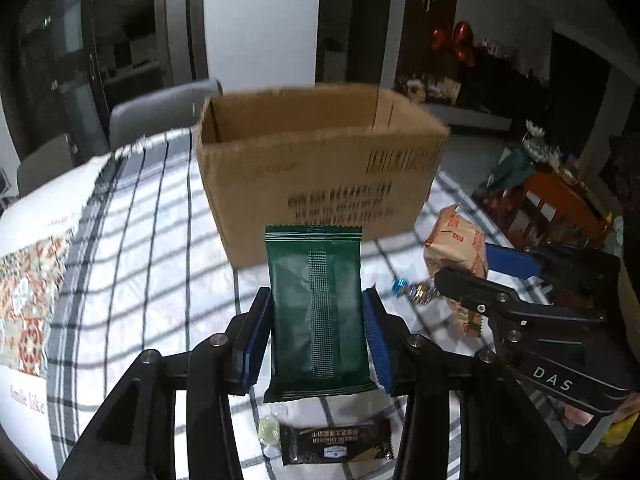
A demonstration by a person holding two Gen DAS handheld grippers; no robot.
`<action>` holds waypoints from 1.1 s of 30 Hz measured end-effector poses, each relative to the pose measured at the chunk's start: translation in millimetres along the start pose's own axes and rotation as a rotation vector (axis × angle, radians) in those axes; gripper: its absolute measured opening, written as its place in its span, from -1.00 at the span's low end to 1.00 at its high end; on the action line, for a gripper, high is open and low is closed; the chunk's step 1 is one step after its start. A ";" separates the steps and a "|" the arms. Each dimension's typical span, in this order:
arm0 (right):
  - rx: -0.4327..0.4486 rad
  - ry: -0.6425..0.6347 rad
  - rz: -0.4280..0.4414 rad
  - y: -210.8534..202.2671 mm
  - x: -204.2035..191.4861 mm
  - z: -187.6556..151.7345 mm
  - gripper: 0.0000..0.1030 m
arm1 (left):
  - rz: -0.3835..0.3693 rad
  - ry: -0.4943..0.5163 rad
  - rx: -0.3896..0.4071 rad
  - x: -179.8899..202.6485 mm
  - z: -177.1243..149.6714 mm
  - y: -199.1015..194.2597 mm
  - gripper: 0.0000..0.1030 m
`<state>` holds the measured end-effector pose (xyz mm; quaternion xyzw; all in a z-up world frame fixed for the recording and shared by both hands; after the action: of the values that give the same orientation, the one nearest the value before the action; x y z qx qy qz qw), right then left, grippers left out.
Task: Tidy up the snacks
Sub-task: 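Carry the green packet and biscuit pouch over the box opening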
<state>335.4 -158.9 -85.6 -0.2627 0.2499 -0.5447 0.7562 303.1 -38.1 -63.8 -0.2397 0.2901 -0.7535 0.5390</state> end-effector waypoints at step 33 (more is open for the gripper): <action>0.197 -0.068 0.037 -13.3 16.9 133.1 -0.23 | 0.019 0.069 0.177 -5.0 133.8 -11.5 -0.14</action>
<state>419.4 -162.0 19.9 -0.2004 0.1743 -0.5432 0.7965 387.0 -54.4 39.8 -0.1621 0.2430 -0.7789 0.5549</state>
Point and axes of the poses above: each gripper's, at about its wrist camera, not at the fingertips, and y roughly the way its jaws point, x to its right, z to its top, the point moved 7 cm from there along y, roughly the way its jaws point, and after that the axes turned 3 degrees about x, right-handed, at the moved point
